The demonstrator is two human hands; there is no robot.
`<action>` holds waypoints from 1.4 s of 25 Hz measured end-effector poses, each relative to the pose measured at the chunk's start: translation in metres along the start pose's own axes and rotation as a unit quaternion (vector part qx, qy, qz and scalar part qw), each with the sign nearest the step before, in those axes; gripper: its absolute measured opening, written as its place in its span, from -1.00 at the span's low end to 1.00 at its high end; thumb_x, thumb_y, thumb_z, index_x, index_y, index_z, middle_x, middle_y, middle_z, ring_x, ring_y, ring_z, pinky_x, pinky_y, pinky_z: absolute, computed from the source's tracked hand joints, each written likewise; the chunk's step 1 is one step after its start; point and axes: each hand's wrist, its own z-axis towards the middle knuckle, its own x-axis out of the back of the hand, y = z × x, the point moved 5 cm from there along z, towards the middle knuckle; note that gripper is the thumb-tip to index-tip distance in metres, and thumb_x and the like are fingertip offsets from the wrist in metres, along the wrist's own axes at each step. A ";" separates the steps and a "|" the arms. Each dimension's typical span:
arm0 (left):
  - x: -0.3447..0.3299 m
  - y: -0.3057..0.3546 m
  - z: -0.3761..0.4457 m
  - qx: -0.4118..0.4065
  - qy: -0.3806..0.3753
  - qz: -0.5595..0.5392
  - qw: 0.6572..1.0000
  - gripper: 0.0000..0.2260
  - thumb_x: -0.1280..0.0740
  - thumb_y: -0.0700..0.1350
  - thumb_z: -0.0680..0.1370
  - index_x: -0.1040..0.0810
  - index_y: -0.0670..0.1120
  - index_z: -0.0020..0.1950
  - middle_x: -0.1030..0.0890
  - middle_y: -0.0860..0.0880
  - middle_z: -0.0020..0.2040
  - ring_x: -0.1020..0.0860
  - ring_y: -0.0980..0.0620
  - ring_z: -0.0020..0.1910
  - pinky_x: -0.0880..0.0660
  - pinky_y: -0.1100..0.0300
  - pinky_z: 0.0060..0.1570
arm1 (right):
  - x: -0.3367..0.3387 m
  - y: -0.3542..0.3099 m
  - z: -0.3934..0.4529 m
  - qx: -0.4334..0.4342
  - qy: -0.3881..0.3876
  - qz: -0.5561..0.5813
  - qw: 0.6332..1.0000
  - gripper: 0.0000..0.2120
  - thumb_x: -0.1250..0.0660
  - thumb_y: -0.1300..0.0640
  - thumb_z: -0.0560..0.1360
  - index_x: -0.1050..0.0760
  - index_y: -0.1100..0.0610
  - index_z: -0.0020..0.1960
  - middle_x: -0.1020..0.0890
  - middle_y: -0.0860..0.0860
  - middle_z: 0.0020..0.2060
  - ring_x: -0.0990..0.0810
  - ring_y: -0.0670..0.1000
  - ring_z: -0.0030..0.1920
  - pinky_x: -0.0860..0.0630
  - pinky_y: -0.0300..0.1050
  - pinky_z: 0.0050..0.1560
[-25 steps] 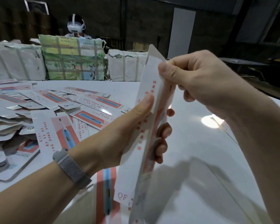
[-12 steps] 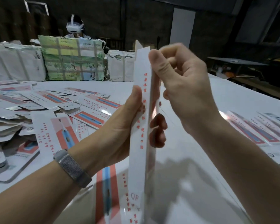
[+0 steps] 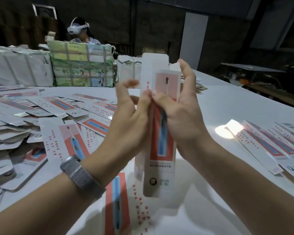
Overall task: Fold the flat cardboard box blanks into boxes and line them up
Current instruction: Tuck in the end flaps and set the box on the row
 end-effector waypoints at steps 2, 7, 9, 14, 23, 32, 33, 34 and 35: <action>0.001 0.005 0.001 -0.018 0.016 -0.028 0.999 -0.72 -0.21 0.19 0.56 -0.26 0.19 0.22 -0.67 -0.05 0.02 -0.71 0.06 -0.08 -0.64 0.03 -0.09 | -0.004 0.001 -0.003 0.004 -0.009 0.019 1.000 -0.43 -0.26 0.08 0.63 -0.07 -0.36 0.45 -0.48 -0.25 0.17 -0.60 -0.14 0.13 -0.64 -0.21 0.01; -0.005 0.011 -0.005 -0.075 -0.032 0.001 0.997 -0.59 -0.22 0.20 0.58 -0.20 0.12 0.35 -0.71 0.05 0.03 -0.71 0.09 -0.04 -0.67 0.09 -0.08 | -0.013 -0.001 -0.010 0.030 -0.032 0.142 0.989 -0.64 -0.05 0.02 0.66 -0.22 -0.39 0.34 -0.54 -0.28 0.19 -0.59 -0.12 0.22 -0.60 -0.08 0.15; -0.007 0.009 -0.008 -0.093 -0.029 0.020 0.995 -0.69 -0.17 0.12 0.67 -0.22 0.09 0.37 -0.70 0.03 0.04 -0.71 0.09 -0.03 -0.66 0.08 -0.06 | -0.014 0.003 -0.012 0.028 -0.032 0.158 0.987 -0.63 -0.03 0.04 0.68 -0.24 -0.29 0.41 -0.54 -0.19 0.27 -0.58 -0.11 0.24 -0.57 -0.05 0.23; -0.008 0.008 -0.006 -0.109 -0.043 -0.026 0.993 -0.68 -0.13 0.04 0.64 -0.23 0.26 0.39 -0.68 0.09 0.10 -0.68 0.09 0.05 -0.65 0.11 -0.02 | -0.013 0.007 -0.011 0.028 -0.035 0.165 0.985 -0.62 -0.05 0.15 0.69 -0.25 -0.15 0.45 -0.54 0.00 0.28 -0.61 -0.09 0.19 -0.56 -0.22 0.14; -0.007 0.012 -0.009 -0.134 -0.071 -0.062 0.986 -0.91 -0.11 -0.05 0.71 -0.34 0.06 0.21 -0.67 0.06 -0.11 -0.68 0.09 -0.16 -0.61 0.20 -0.18 | -0.007 0.004 -0.010 0.053 -0.027 0.130 0.990 -0.84 -0.10 0.18 0.58 -0.36 0.11 0.13 -0.52 0.24 -0.09 -0.55 0.06 -0.13 -0.56 -0.09 -0.15; -0.006 0.007 -0.008 -0.082 -0.063 -0.054 0.993 -0.89 -0.15 0.08 0.63 -0.33 0.16 0.14 -0.66 0.03 -0.22 -0.66 0.08 -0.26 -0.58 0.21 -0.25 | 0.006 0.002 0.000 0.052 0.005 0.143 0.988 -0.73 -0.22 0.24 0.47 -0.33 -0.01 0.12 -0.55 0.17 -0.04 -0.65 0.08 -0.10 -0.63 -0.10 -0.14; -0.006 0.005 -0.007 -0.068 -0.065 -0.056 0.994 -0.87 -0.17 0.10 0.61 -0.31 0.20 0.16 -0.68 -0.01 -0.19 -0.67 0.05 -0.24 -0.60 0.18 -0.23 | 0.008 0.002 0.001 0.049 0.009 0.155 0.987 -0.70 -0.22 0.26 0.46 -0.33 -0.02 0.13 -0.55 0.13 -0.07 -0.64 0.05 -0.12 -0.62 -0.13 -0.13; -0.006 0.003 -0.006 -0.056 -0.068 -0.062 0.994 -0.83 -0.18 0.11 0.60 -0.29 0.23 0.18 -0.69 -0.06 -0.16 -0.68 0.02 -0.22 -0.61 0.14 -0.20 | 0.008 0.003 0.001 0.046 0.013 0.159 0.986 -0.69 -0.21 0.27 0.45 -0.35 -0.02 0.13 -0.53 0.12 -0.09 -0.62 0.04 -0.13 -0.61 -0.13 -0.12; -0.007 0.002 -0.006 -0.043 -0.069 -0.066 0.995 -0.80 -0.18 0.11 0.59 -0.30 0.24 0.20 -0.69 -0.08 -0.15 -0.68 0.00 -0.21 -0.62 0.12 -0.18 | 0.009 0.003 0.002 0.045 0.019 0.152 0.987 -0.69 -0.21 0.27 0.43 -0.39 -0.01 0.11 -0.51 0.11 -0.11 -0.59 0.06 -0.12 -0.62 -0.09 -0.10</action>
